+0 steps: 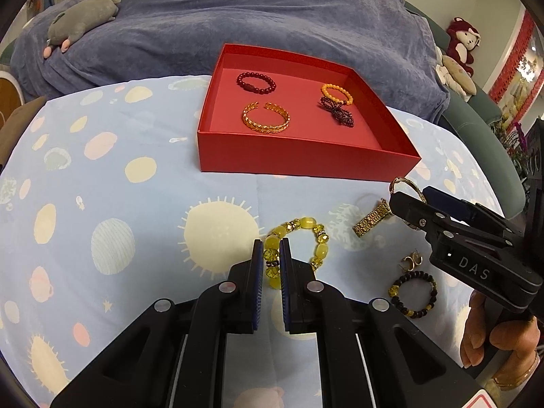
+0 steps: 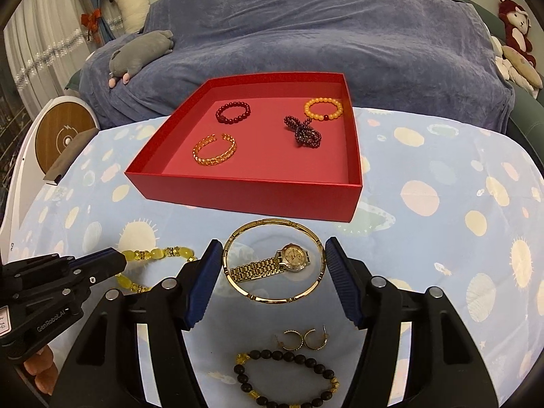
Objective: Organize jewelry
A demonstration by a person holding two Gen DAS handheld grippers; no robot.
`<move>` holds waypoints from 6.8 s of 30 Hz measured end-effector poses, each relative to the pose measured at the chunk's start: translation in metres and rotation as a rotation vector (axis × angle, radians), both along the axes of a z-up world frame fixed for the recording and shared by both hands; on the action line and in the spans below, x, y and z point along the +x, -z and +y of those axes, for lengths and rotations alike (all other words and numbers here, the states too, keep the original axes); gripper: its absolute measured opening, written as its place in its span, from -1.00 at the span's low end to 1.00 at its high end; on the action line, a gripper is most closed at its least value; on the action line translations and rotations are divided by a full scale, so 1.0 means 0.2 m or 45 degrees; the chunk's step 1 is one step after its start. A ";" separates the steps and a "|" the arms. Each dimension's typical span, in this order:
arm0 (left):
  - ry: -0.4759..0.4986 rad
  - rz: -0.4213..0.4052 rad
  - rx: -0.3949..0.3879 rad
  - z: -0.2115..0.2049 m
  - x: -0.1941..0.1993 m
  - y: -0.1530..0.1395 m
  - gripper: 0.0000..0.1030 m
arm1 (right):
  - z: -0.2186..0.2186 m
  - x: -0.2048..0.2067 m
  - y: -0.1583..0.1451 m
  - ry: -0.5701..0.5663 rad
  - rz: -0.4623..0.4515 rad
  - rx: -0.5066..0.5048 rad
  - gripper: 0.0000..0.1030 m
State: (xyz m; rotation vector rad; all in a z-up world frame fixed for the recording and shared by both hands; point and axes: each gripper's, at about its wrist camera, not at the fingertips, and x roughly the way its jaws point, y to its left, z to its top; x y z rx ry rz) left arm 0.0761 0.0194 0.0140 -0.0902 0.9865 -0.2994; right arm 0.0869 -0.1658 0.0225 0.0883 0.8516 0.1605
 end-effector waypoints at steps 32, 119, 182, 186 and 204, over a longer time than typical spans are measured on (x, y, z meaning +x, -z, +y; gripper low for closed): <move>-0.039 -0.169 -0.083 -0.12 0.52 -0.42 -0.86 | -0.05 0.43 -0.14 0.029 -0.026 0.059 0.15; 0.224 -0.064 0.056 -0.60 0.12 0.12 0.21 | -0.35 -0.42 0.20 0.116 0.201 -0.015 -0.88; 0.090 -0.007 -0.013 -0.10 -0.11 -0.03 -0.63 | -0.02 -0.24 0.18 -0.007 0.201 -0.037 -0.85; 0.083 -0.015 -0.022 -0.09 -0.10 -0.05 -0.63 | -0.02 -0.25 0.10 -0.013 0.156 -0.008 -0.85; 0.060 -0.134 -0.057 -0.07 0.14 -0.39 -0.84 | -0.04 0.02 -0.46 -0.018 -0.090 0.082 -0.85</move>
